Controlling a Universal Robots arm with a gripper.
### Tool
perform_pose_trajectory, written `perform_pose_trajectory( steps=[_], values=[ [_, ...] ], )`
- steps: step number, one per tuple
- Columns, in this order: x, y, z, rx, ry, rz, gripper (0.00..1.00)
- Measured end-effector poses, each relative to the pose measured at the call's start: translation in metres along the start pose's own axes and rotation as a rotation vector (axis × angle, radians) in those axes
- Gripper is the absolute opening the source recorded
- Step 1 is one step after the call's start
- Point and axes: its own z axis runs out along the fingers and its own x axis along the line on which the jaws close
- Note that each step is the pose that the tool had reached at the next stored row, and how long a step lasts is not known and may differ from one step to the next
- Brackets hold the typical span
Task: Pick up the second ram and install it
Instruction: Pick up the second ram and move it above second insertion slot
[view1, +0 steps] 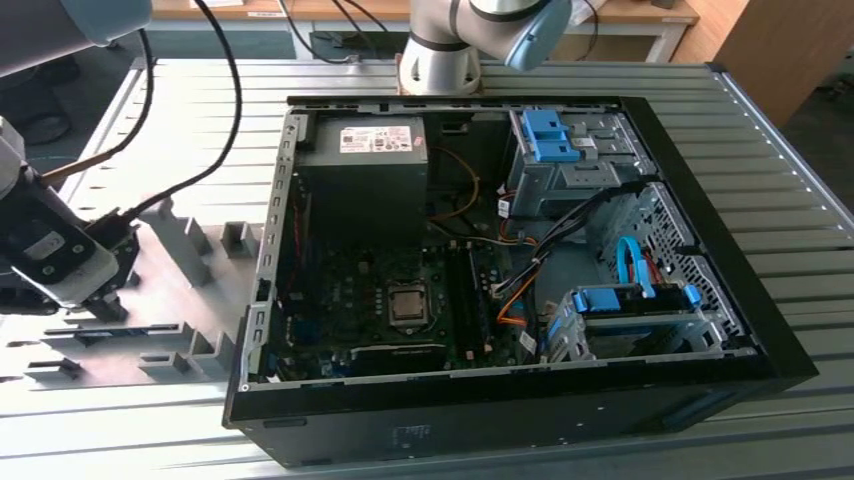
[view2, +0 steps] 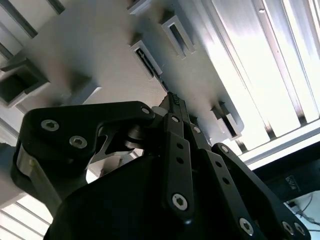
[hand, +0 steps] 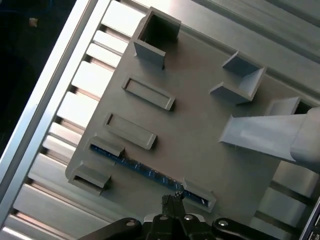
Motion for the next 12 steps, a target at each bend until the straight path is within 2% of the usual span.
perform_pose_trajectory(
  steps=[12],
  values=[
    [0.0000, 0.0000, 0.0000, -0.0039, -0.0014, -0.167, 0.10]
  ],
)
